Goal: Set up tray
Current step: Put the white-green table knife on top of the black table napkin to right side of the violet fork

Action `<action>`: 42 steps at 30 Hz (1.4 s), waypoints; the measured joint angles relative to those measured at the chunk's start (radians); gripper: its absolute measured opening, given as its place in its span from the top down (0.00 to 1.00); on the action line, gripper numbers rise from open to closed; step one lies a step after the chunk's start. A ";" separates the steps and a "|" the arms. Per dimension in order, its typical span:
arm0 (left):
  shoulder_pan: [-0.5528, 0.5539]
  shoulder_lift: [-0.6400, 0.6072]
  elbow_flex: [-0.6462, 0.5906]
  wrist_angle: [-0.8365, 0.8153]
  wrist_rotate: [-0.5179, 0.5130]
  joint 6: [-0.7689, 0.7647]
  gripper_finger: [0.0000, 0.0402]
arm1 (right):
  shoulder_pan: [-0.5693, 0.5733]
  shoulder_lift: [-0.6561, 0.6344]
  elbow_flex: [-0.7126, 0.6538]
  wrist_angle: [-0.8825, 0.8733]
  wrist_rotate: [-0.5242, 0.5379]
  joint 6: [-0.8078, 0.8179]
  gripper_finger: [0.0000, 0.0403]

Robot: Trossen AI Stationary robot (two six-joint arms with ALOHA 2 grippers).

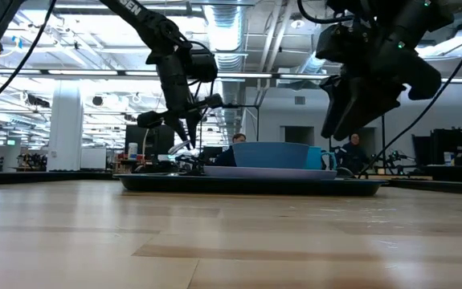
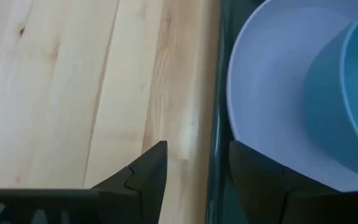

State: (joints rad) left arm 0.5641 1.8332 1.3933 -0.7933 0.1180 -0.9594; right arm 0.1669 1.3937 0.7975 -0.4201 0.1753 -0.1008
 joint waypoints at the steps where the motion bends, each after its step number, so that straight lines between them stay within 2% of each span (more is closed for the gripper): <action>1: 0.004 0.000 0.000 0.000 -0.006 -0.004 0.96 | 0.003 0.000 0.000 0.000 0.000 -0.005 0.59; 20: 0.027 0.017 -0.006 0.086 -0.064 -0.015 0.96 | 0.008 0.000 0.000 -0.001 0.006 -0.014 0.59; 25: 0.027 0.079 -0.007 0.105 0.006 -0.013 0.96 | 0.008 0.000 0.000 -0.005 0.006 -0.013 0.59; 42: 0.030 0.100 -0.007 0.132 0.000 -0.006 0.96 | 0.008 0.000 0.000 -0.015 0.005 -0.013 0.59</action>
State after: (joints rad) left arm 0.5938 1.9331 1.3865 -0.6608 0.1178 -0.9652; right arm 0.1749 1.3933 0.7975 -0.4351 0.1802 -0.1135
